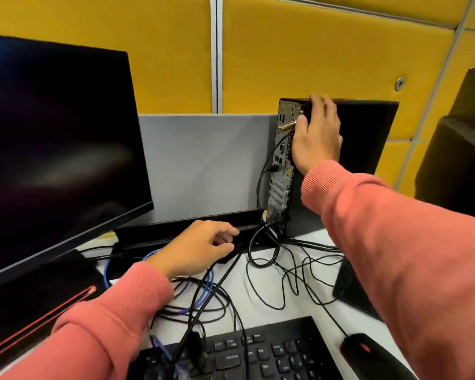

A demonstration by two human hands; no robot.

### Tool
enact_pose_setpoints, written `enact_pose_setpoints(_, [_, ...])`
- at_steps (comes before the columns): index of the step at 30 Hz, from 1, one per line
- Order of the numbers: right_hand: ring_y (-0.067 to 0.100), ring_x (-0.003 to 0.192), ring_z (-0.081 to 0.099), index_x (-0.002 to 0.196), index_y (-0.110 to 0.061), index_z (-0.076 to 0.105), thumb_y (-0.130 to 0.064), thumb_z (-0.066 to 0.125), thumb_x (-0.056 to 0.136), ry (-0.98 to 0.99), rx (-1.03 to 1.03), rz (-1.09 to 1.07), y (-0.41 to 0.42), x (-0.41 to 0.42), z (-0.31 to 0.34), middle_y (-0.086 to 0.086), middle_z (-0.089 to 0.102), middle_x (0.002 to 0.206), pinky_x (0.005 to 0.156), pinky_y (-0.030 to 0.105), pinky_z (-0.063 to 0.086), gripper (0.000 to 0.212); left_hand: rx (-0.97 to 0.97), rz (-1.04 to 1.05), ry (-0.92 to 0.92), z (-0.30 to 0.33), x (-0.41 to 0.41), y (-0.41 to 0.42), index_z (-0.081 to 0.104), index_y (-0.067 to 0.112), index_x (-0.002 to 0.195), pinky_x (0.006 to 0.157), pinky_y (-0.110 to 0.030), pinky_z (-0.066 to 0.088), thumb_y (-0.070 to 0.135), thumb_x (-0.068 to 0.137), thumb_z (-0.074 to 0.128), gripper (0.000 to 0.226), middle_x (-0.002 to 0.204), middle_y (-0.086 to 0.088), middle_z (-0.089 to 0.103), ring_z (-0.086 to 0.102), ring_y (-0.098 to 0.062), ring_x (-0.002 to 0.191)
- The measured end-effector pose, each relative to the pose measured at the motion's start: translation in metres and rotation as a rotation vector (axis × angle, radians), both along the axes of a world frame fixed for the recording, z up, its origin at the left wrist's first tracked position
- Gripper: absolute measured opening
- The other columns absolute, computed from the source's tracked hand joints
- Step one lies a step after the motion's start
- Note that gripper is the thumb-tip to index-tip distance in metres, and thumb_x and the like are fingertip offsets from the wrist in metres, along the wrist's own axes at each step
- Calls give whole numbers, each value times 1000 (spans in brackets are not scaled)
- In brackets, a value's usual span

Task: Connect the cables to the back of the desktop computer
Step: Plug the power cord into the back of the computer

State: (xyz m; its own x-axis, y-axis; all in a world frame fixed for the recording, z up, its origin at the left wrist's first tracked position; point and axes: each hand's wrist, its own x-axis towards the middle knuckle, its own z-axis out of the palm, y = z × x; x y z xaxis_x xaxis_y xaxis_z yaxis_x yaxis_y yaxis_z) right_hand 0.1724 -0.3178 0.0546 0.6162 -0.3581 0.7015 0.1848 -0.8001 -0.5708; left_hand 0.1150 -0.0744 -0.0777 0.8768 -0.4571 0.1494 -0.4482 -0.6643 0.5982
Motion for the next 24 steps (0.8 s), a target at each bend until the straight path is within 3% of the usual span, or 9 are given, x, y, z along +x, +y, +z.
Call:
enact_pose_setpoints(3, [23, 144, 35, 155, -26, 33, -26, 46, 103, 38, 62, 47, 12, -31, -29, 1, 28, 161, 114, 50, 31, 53, 109, 7, -83, -24, -28, 7, 67, 30, 133, 110, -36, 45, 28, 98, 67, 35, 130, 11, 65, 58, -8, 123])
enact_pose_setpoints(6, [29, 125, 49, 139, -28, 48, -22, 50, 99, 185, 76, 159, 22, -63, -80, 4, 43, 141, 108, 51, 40, 41, 228, 64, -158, -46, -52, 7, 54, 35, 146, 123, -40, 25, 34, 99, 62, 47, 155, 6, 44, 34, -16, 147])
enact_pose_setpoints(8, [29, 120, 50, 134, -28, 52, -21, 52, 97, 352, 6, 234, 27, -85, -114, 4, 45, 134, 105, 50, 42, 37, 245, 98, -166, -55, -66, 4, 42, 39, 153, 126, -41, 15, 39, 101, 58, 55, 166, 5, 29, 18, -18, 156])
enact_pose_setpoints(11, [26, 129, 44, 139, -33, 50, -27, 56, 98, 579, -172, 292, 31, -116, -156, -1, 41, 143, 109, 46, 37, 42, 212, 118, -122, -65, -87, 2, 39, 41, 155, 127, -43, 8, 41, 103, 56, 55, 171, 6, 16, 6, -19, 159])
enact_pose_setpoints(14, [21, 141, 35, 142, -34, 50, -34, 52, 101, 721, -249, 339, 30, -138, -183, -5, 36, 151, 114, 46, 30, 42, 175, 146, -76, -64, -98, 4, 41, 42, 154, 126, -45, 10, 40, 103, 55, 52, 171, 7, 17, 8, -17, 159])
enact_pose_setpoints(18, [18, 142, 33, 139, -35, 52, -35, 48, 102, 731, -277, 336, 22, -148, -193, -6, 38, 151, 112, 46, 28, 38, 173, 167, -107, -62, -102, 4, 46, 42, 150, 125, -43, 11, 37, 104, 54, 47, 169, 8, 22, 11, -17, 157])
enact_pose_setpoints(24, [22, 148, 19, 137, -36, 54, -27, 60, 95, 640, -78, 208, 11, -137, -203, -4, 23, 162, 115, 49, 26, 44, 148, 122, -248, -51, -85, -9, 56, 35, 137, 121, -38, 18, 36, 103, 55, 34, 154, 11, 40, 28, -12, 148])
